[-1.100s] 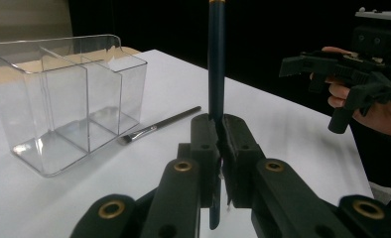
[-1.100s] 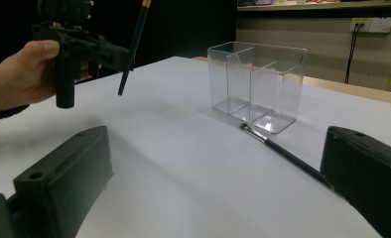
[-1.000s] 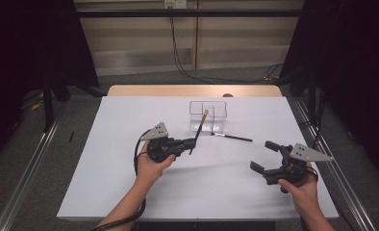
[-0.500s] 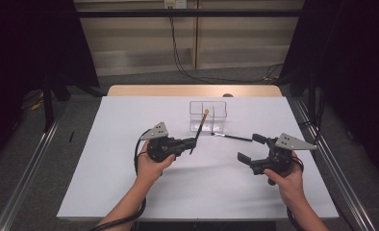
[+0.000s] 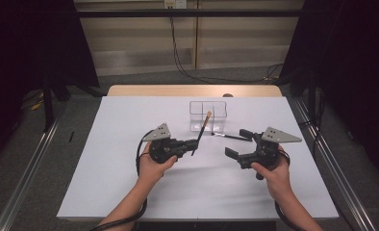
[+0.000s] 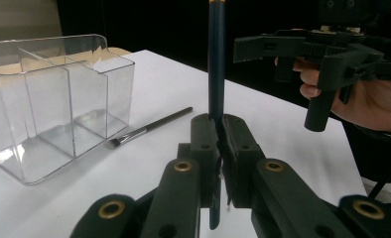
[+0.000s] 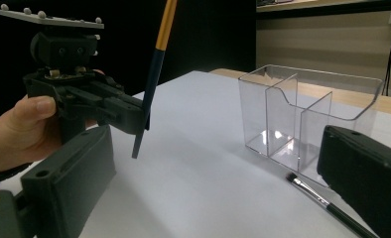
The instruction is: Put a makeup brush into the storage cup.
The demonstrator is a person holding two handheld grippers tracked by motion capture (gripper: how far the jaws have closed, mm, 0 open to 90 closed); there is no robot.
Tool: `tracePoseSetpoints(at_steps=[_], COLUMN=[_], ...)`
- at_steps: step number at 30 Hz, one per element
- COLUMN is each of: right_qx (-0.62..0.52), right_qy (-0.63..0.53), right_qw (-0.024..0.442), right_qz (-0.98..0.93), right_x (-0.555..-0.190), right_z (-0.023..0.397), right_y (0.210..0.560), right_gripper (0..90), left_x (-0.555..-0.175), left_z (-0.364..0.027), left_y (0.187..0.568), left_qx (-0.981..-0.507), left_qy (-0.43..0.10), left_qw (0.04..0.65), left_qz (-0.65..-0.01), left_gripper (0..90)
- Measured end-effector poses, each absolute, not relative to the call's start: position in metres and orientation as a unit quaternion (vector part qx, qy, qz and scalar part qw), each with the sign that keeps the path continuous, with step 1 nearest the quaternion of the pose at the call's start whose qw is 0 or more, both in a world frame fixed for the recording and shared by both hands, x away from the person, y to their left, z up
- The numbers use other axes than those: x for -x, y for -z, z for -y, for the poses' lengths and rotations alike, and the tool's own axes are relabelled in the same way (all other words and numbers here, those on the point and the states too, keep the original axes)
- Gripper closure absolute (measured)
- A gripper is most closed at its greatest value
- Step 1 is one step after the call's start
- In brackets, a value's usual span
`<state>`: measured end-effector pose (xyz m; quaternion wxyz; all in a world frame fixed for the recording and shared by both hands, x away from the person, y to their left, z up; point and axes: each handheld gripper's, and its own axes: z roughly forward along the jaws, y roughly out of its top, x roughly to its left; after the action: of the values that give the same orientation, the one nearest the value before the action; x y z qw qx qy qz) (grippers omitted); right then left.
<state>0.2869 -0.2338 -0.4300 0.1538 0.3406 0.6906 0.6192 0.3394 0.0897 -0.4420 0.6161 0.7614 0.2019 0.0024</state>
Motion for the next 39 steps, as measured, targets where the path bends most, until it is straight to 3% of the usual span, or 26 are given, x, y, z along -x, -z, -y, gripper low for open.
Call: tracePoseSetpoints(at_steps=[9, 39], right_qx=[-0.334, -0.323], right_qy=[-0.623, -0.648], right_qw=[0.142, 0.12], right_qz=[-0.693, -0.679], right_x=[-0.295, -0.312], right_z=[0.214, 0.192], right_y=[0.427, 0.42], right_gripper=[7.9, 43.5], left_x=[-0.339, -0.337], left_z=[-0.089, -0.084], left_y=[0.443, 0.445], left_qx=[-0.763, -0.765], left_qy=[-0.003, 0.002], left_qw=[0.614, 0.615], left_qz=[-0.201, -0.19], left_gripper=[84.7, 84.6])
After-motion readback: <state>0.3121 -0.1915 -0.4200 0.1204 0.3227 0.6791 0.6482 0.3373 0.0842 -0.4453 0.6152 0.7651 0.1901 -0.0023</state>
